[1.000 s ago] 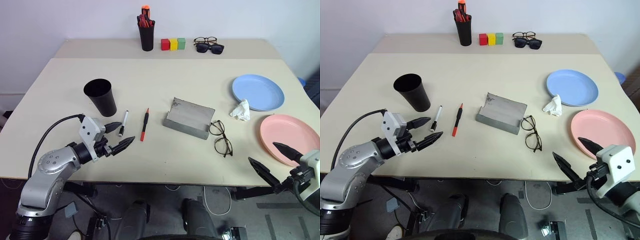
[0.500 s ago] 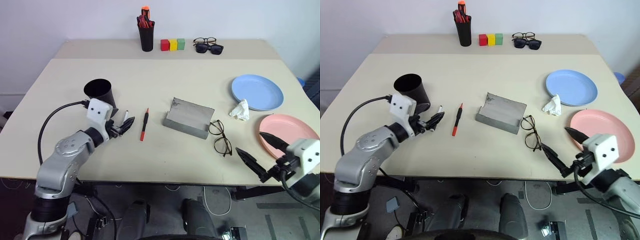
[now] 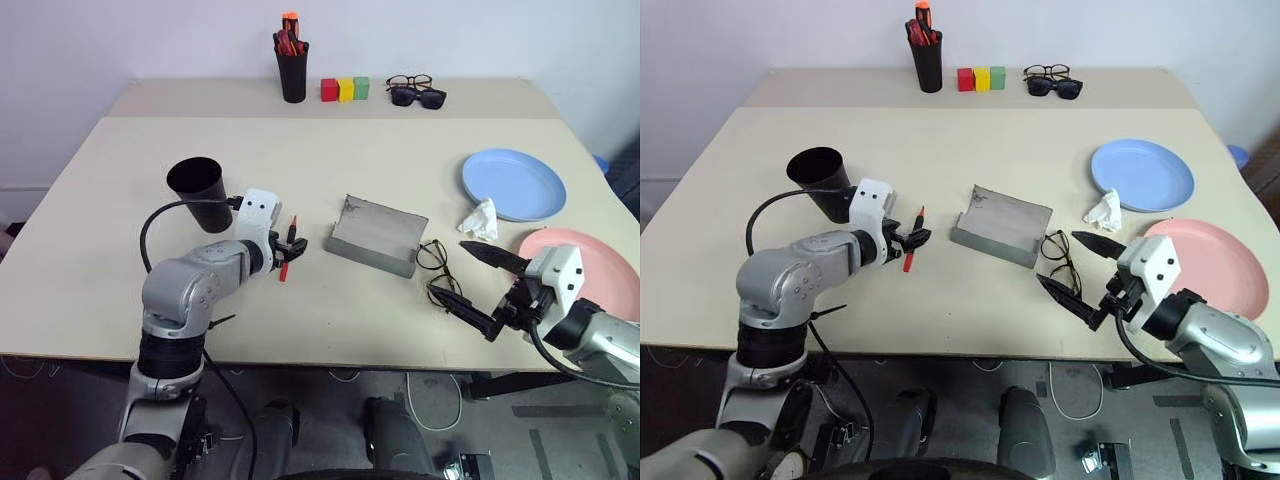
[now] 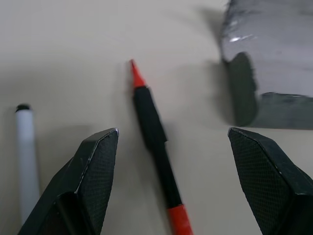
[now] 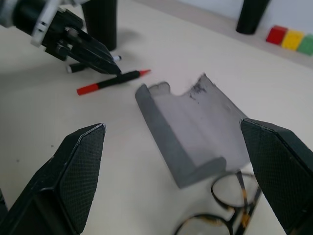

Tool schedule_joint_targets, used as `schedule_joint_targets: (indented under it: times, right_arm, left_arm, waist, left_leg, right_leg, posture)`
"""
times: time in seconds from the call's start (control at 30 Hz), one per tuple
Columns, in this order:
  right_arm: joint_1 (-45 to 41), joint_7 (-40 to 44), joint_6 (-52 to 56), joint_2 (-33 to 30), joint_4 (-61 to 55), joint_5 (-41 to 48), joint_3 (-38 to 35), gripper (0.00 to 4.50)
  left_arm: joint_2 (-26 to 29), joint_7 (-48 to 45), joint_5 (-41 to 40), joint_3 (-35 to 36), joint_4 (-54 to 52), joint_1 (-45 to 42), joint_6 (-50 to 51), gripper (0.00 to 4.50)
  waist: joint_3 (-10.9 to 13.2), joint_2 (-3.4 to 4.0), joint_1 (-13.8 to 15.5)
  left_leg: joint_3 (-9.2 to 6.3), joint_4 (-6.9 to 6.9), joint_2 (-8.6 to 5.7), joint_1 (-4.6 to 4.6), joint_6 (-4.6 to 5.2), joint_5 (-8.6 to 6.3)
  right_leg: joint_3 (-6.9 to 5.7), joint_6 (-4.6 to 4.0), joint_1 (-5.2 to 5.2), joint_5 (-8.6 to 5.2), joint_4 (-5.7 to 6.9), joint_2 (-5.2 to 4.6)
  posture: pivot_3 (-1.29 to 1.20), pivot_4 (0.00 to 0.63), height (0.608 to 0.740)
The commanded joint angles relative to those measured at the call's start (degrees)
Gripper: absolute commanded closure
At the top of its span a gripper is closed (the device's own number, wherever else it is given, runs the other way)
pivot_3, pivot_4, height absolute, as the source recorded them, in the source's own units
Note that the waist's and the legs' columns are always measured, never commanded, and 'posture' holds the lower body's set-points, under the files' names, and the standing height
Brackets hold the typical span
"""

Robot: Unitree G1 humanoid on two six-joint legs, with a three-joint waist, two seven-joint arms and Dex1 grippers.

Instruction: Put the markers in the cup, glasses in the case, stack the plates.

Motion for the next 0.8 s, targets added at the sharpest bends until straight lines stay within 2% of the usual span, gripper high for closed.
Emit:
schedule_joint_targets:
  times: [0.03,0.33,0.43,0.63,0.8]
  right_arm:
    - [-1.9,-1.0,0.6,-1.1,-1.2,0.0,0.3,0.00]
    - [-3.0,-3.4,2.7,-1.5,-3.4,0.6,-0.2,0.00]
    - [-2.4,-3.8,2.8,-1.5,-4.2,0.7,-0.9,0.00]
    - [-1.6,-4.9,2.7,-1.1,-5.1,0.6,-1.1,0.00]
    - [-0.9,-4.5,2.1,-1.0,-5.0,1.1,-1.5,0.00]
  left_arm:
    - [-1.7,3.2,2.6,3.0,2.1,-3.5,2.6,0.83]
    - [-5.8,5.5,6.1,6.2,14.5,-10.4,6.0,0.83]
    - [-6.2,4.2,6.0,6.4,17.8,-11.5,6.4,1.67]
    - [-5.5,3.1,6.6,6.5,20.8,-13.1,6.1,4.46]
    - [-4.3,1.3,6.1,4.8,17.3,-13.0,6.2,4.46]
  waist:
    - [0.0,-0.01,0.0]
    - [0.0,-0.04,0.1]
    - [0.0,-0.04,0.0]
    - [0.0,-0.04,0.0]
    - [0.0,-0.06,0.0]
  left_leg:
    - [0.00,0.00,0.00,0.00,-0.02,0.01]
    - [0.00,0.00,-0.03,-0.04,-0.05,0.03]
    - [0.00,0.00,-0.03,-0.04,-0.07,0.03]
    - [0.00,0.00,-0.03,-0.02,-0.10,0.05]
    - [0.00,0.00,-0.03,-0.01,-0.11,0.06]
  right_leg:
    - [0.00,0.01,0.00,0.00,0.00,0.00]
    - [0.00,0.01,-0.01,0.00,-0.01,-0.02]
    - [0.00,0.03,-0.01,0.00,-0.01,-0.02]
    - [0.00,0.04,-0.01,0.00,0.00,-0.02]
    - [0.00,0.04,0.00,0.00,0.01,-0.02]
  posture:
    - [0.00,0.150,0.740]
    - [0.00,0.150,0.740]
    - [0.00,0.150,0.740]
    - [0.00,0.150,0.740]
    - [0.00,0.150,0.740]
